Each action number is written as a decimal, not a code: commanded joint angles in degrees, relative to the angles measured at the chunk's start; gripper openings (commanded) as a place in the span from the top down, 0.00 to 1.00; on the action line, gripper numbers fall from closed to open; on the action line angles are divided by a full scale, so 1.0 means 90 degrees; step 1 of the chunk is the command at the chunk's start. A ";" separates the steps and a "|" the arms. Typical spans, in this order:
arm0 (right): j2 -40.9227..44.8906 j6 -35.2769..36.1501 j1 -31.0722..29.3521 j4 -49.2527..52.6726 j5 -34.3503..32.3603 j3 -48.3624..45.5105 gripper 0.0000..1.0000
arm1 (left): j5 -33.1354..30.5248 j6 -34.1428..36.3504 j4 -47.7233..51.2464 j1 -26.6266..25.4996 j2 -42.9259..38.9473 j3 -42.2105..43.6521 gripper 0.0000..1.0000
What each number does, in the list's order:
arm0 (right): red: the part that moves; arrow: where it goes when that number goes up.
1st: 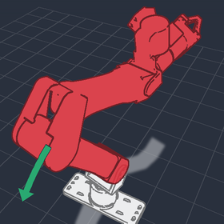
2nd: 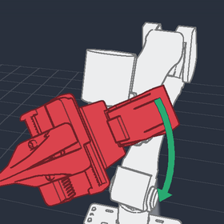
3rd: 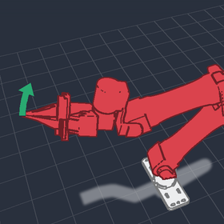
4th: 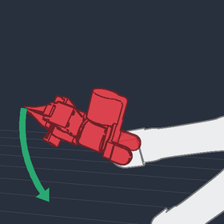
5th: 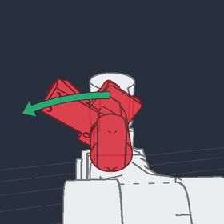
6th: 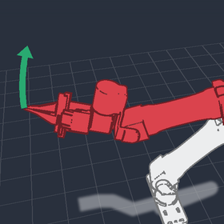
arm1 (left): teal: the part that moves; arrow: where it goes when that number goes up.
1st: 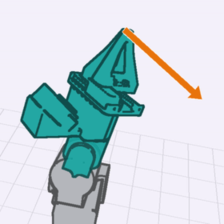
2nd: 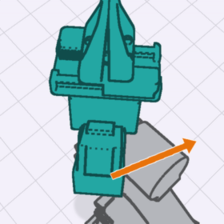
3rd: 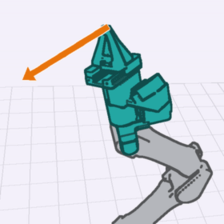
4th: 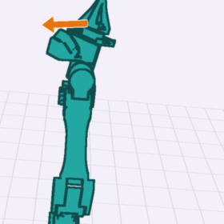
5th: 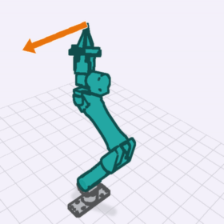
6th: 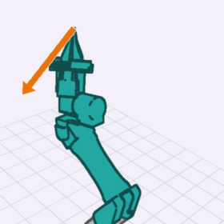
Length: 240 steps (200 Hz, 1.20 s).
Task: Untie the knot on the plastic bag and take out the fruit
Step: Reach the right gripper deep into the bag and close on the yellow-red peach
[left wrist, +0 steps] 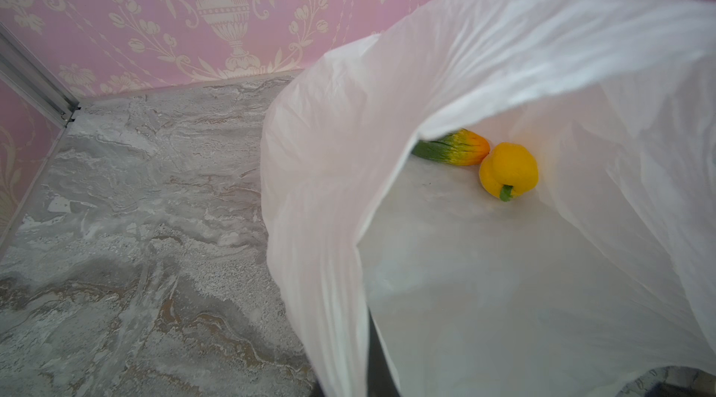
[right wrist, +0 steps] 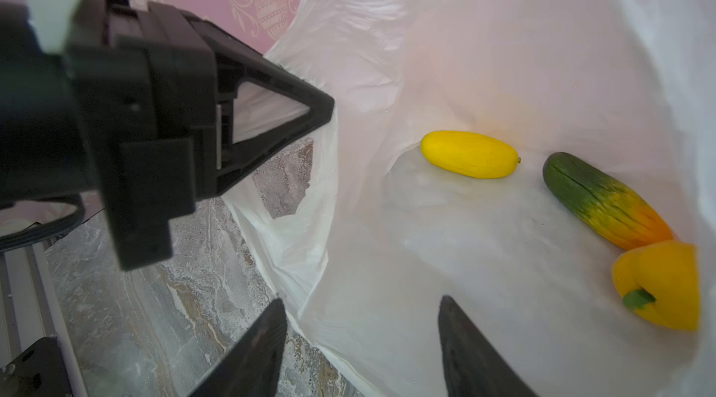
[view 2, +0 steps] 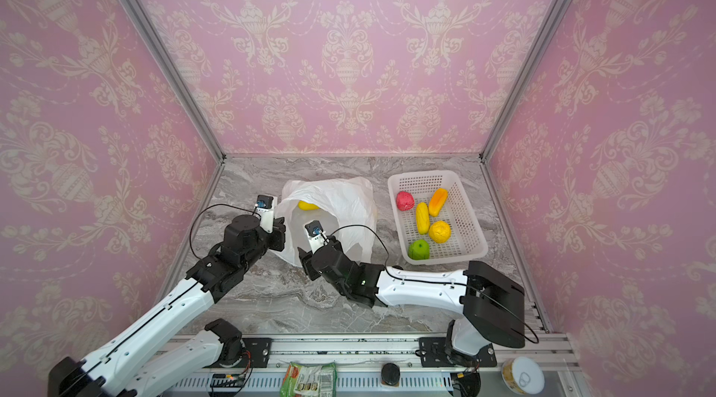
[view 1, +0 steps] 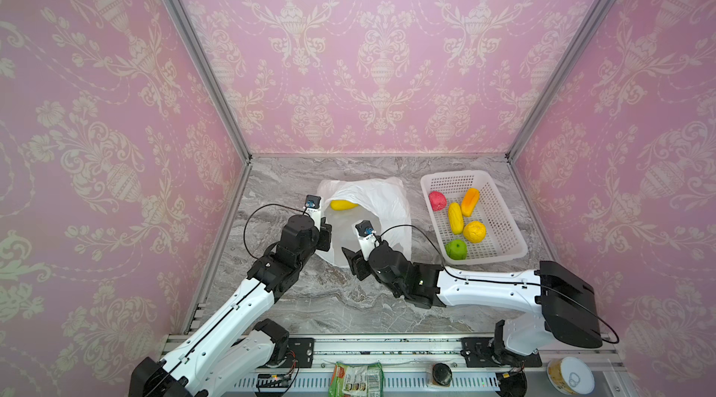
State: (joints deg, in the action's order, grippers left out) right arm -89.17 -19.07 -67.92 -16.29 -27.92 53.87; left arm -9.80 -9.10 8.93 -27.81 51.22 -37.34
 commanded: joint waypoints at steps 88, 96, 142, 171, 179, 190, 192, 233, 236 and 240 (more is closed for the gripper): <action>-0.1220 -0.1161 0.0927 0.0795 -0.0412 0.0693 0.45 | -0.0185 -0.0052 0.0067 0.0008 -0.0053 -0.0069 1.00; -0.1280 -0.1153 0.0972 0.0890 -0.0515 0.0739 0.45 | -0.0185 -0.0046 0.0070 0.0007 -0.0049 -0.0067 1.00; -0.1447 -0.1061 0.1177 0.1412 -0.1204 0.0909 0.45 | -0.0180 -0.0048 0.0070 0.0008 -0.0058 -0.0069 1.00; -0.1699 -0.1010 0.1324 0.1882 -0.1729 0.1153 0.46 | -0.0176 -0.0043 0.0069 0.0006 -0.0066 -0.0063 1.00; -0.1762 -0.1029 0.1359 0.2038 -0.1859 0.1229 0.47 | -0.0172 -0.0047 0.0069 0.0011 -0.0071 -0.0057 1.00; -0.1850 -0.1025 0.1416 0.2190 -0.2025 0.1309 0.45 | -0.0173 -0.0048 0.0067 0.0012 -0.0076 -0.0052 1.00; -0.1870 -0.1025 0.1417 0.2223 -0.2066 0.1327 0.44 | -0.0171 -0.0049 0.0071 0.0011 -0.0076 -0.0058 1.00; -0.2411 -0.1216 0.1757 0.3072 -0.2387 0.1980 0.23 | -0.0147 -0.0047 0.0072 0.0011 -0.0101 -0.0048 1.00; -0.2442 -0.1211 0.1811 0.3096 -0.2358 0.2008 0.22 | -0.0130 -0.0052 0.0072 0.0005 -0.0096 -0.0050 1.00; -0.2478 -0.1202 0.1846 0.3121 -0.2336 0.2036 0.21 | -0.0120 -0.0049 0.0072 0.0004 -0.0103 -0.0056 1.00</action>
State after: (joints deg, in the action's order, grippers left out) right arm -109.47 -28.80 -53.49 6.02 -46.06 69.19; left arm -9.96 -9.10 8.93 -27.81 51.07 -37.34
